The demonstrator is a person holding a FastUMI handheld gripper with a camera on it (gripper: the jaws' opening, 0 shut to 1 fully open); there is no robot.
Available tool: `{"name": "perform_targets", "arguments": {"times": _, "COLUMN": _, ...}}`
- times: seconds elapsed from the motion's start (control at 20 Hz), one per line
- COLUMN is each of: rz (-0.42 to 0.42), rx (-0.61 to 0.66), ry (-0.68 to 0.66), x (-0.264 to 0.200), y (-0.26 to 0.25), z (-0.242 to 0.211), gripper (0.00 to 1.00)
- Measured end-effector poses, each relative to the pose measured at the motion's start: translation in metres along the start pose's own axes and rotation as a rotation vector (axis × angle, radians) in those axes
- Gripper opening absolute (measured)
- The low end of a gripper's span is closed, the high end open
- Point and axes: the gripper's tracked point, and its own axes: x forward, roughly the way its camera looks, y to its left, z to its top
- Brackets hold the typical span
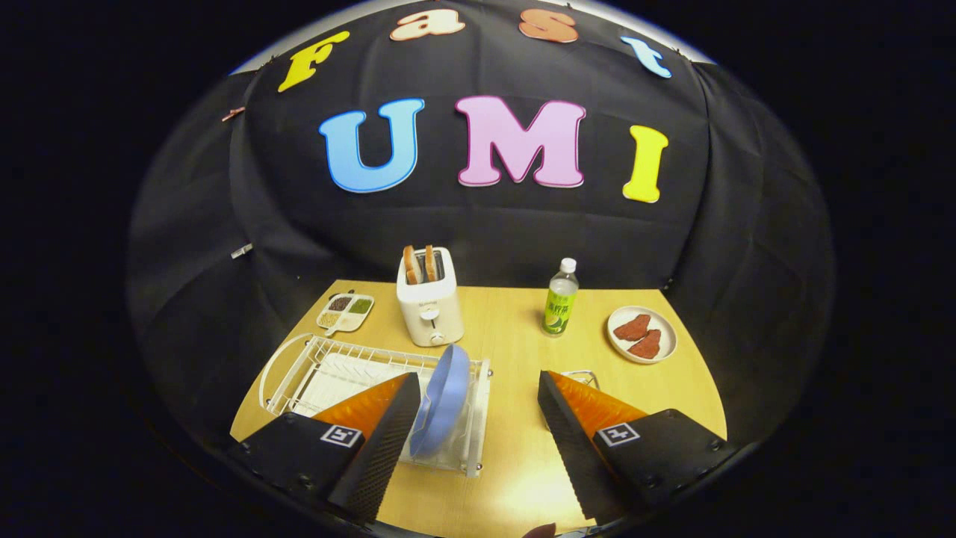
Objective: Take the plate from the dish rack, then take the spoon from the basket and place it into the plate.
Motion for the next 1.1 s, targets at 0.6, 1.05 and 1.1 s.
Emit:
{"name": "perform_targets", "arguments": {"times": 0.6, "rz": -0.145, "rx": -0.014, "ry": 0.279, "x": 0.109, "y": 0.012, "z": -0.086, "gripper": 0.58}}
{"name": "perform_targets", "arguments": {"times": 1.05, "rz": -0.277, "rx": -0.093, "ry": 0.202, "x": 0.101, "y": -0.004, "z": -0.043, "gripper": 0.27}}
{"name": "perform_targets", "arguments": {"times": 1.1, "rz": -0.280, "rx": -0.090, "ry": 0.173, "x": 0.102, "y": -0.005, "z": -0.034, "gripper": 0.27}}
